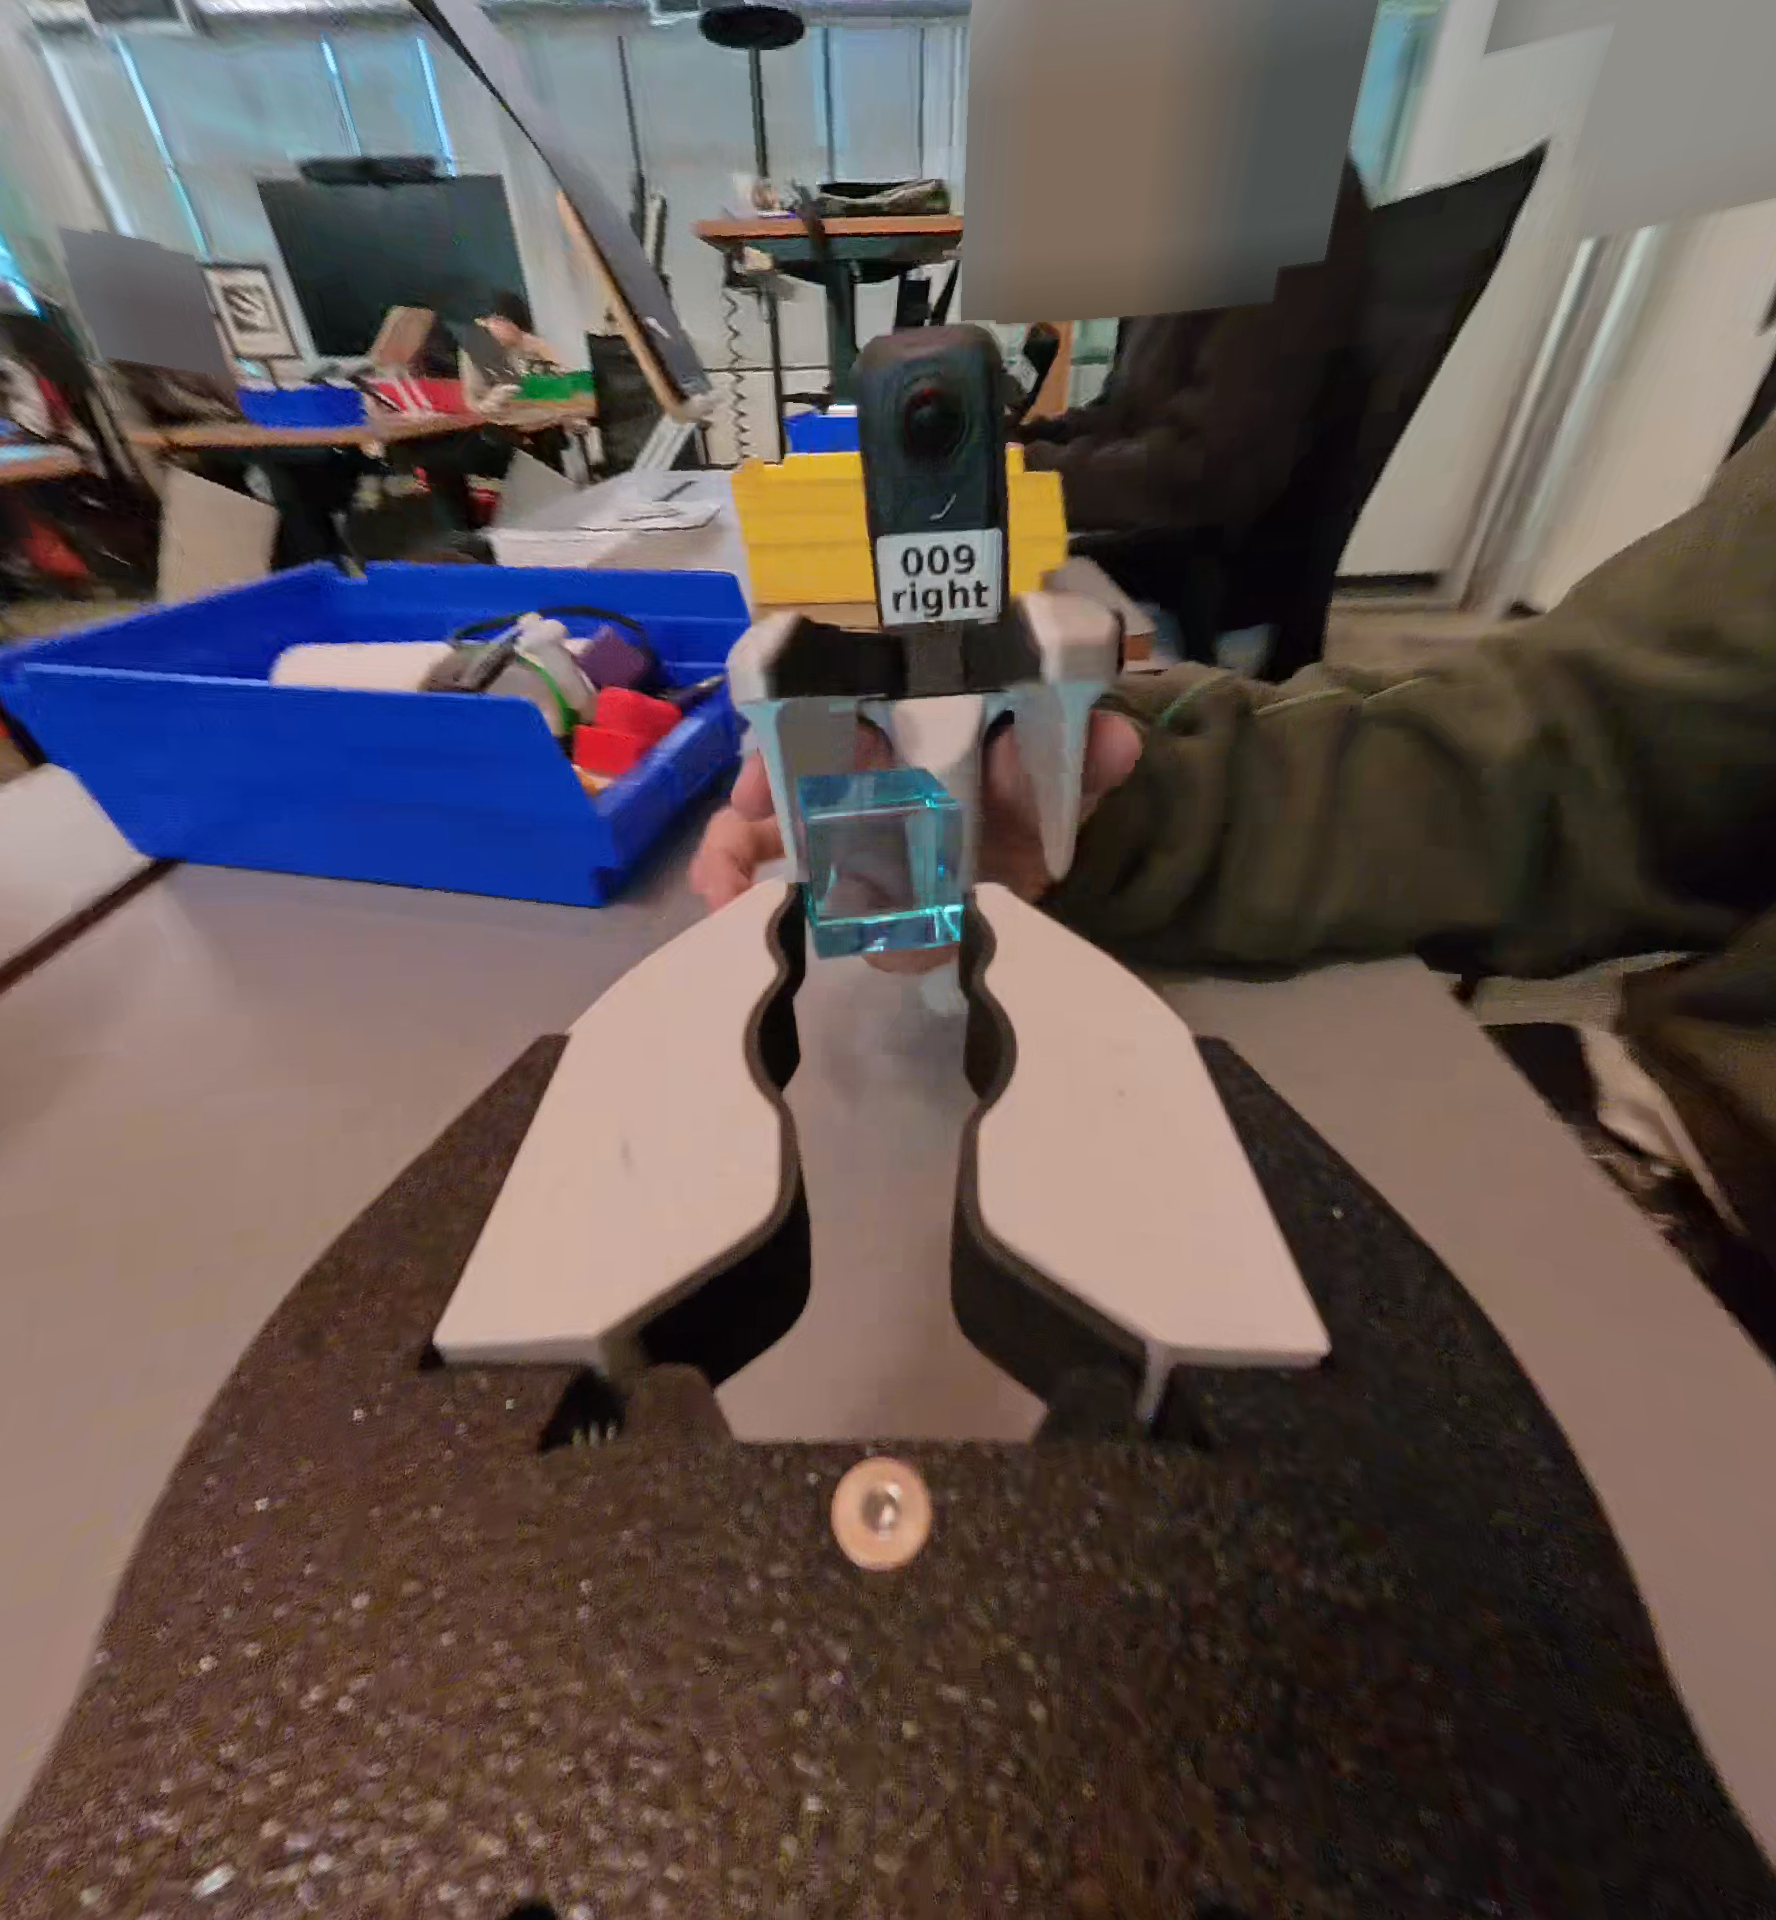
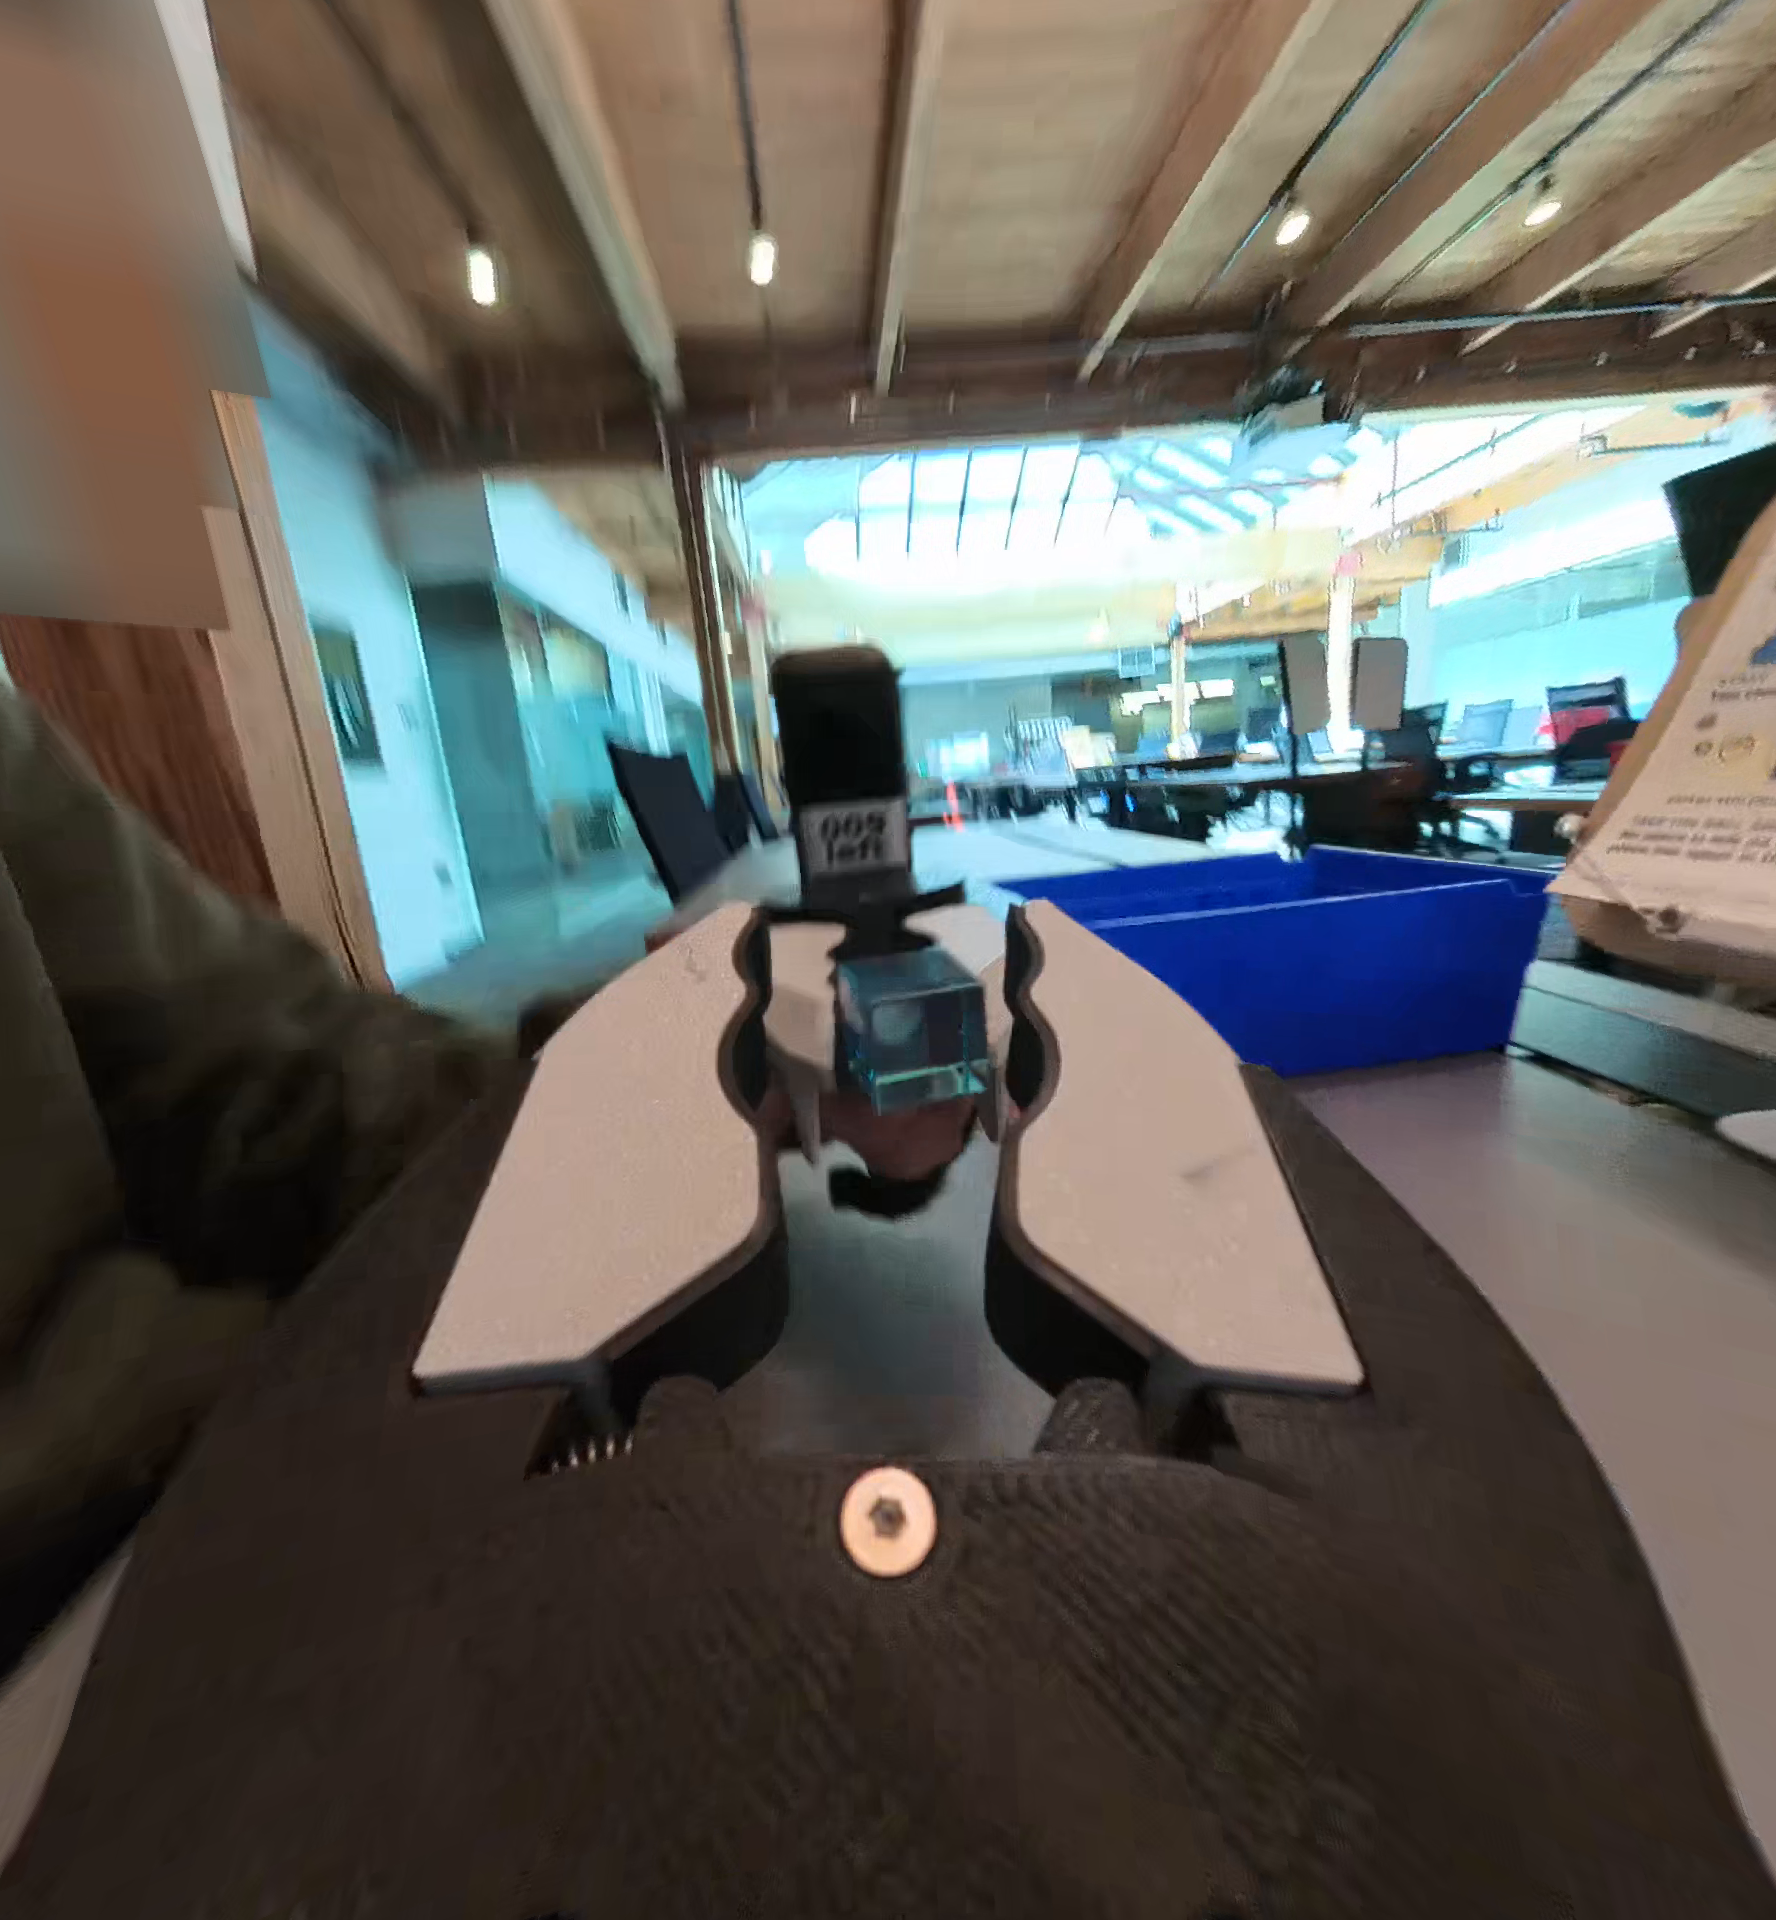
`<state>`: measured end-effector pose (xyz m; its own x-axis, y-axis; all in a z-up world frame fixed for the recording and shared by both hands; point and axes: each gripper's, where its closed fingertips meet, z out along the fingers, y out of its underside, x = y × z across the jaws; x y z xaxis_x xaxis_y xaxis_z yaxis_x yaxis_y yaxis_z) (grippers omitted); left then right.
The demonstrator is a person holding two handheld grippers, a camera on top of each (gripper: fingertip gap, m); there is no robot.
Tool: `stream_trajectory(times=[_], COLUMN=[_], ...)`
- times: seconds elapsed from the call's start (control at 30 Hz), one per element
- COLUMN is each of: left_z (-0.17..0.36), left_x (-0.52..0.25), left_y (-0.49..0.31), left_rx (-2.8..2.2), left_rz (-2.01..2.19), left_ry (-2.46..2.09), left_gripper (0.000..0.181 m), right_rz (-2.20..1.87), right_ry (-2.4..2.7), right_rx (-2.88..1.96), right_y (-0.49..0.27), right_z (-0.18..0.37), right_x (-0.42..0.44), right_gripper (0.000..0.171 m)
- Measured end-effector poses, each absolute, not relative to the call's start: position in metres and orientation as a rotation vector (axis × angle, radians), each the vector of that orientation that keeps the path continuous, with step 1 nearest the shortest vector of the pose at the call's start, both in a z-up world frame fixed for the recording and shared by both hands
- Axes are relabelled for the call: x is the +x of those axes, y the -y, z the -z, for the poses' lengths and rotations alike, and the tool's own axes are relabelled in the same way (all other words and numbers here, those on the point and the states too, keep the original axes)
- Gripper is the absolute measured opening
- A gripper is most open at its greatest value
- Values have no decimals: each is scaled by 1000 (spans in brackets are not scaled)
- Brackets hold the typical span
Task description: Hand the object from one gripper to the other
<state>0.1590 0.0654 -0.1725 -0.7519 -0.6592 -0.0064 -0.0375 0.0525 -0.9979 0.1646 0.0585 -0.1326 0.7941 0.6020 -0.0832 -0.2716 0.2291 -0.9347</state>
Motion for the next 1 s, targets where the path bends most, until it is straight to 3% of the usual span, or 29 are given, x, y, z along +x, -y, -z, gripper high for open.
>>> stream_trajectory(times=[0.2, 0.3, 0.43, 0.73, 1.0], left_z=[174, 179, 177, 166, 159], left_x=[149, 149, 164, 203, 196], left_y=[-57, -52, -60, -73, -69], left_rx=[-659, -650, -717, -715, -661], left_rz=[1850, 1826, 1761, 1143, 1248], left_ry=[-1929, -1963, -1845, -1452, -1422], left_gripper=[27, 27, 28, 32, 39], right_rz=[-549, -544, -439, -272, -394], right_ry=[401, 411, 351, -30, -22], right_rx=[-1289, -1301, -1294, -1187, -1124], right_y=[-66, -68, -75, -84, -79], right_z=[147, 152, 148, 143, 135], right_x=[148, 145, 155, 204, 198], right_gripper=[39, 27, 27, 27, 27])
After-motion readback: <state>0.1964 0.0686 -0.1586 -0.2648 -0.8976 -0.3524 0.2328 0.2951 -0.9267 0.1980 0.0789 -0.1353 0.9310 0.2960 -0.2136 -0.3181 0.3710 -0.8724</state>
